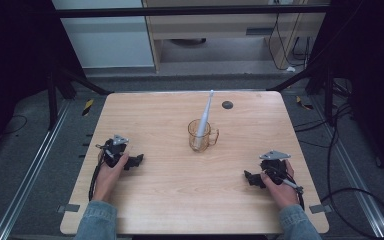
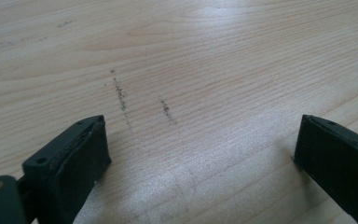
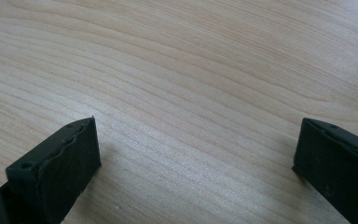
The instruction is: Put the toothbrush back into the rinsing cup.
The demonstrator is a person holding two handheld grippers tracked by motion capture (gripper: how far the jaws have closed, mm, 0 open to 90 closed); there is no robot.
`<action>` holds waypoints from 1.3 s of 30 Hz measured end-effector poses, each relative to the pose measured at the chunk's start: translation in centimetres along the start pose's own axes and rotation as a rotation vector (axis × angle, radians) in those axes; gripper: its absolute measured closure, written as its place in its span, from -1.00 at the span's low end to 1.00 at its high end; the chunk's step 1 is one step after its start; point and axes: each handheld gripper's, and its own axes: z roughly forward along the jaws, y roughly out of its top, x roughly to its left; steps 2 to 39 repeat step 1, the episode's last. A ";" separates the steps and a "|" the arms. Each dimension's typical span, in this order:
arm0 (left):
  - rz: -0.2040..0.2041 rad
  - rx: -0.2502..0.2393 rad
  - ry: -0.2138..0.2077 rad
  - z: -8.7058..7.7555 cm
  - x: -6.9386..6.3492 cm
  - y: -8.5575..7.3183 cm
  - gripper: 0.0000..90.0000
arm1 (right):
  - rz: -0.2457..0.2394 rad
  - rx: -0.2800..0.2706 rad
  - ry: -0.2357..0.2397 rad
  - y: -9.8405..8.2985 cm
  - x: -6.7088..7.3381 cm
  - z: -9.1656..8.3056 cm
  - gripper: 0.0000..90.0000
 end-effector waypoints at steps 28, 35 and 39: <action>-0.005 0.004 0.003 0.0 0.0 0.0 -0.99 | 0.000 0.000 0.000 0.0 0.0 0.0 -0.99; -0.005 0.004 0.003 0.0 0.0 0.0 -0.99 | 0.000 0.000 0.000 0.0 0.0 0.0 -0.99; -0.005 0.004 0.003 0.0 0.0 0.0 -0.99 | 0.000 0.000 0.000 0.0 0.0 0.0 -0.99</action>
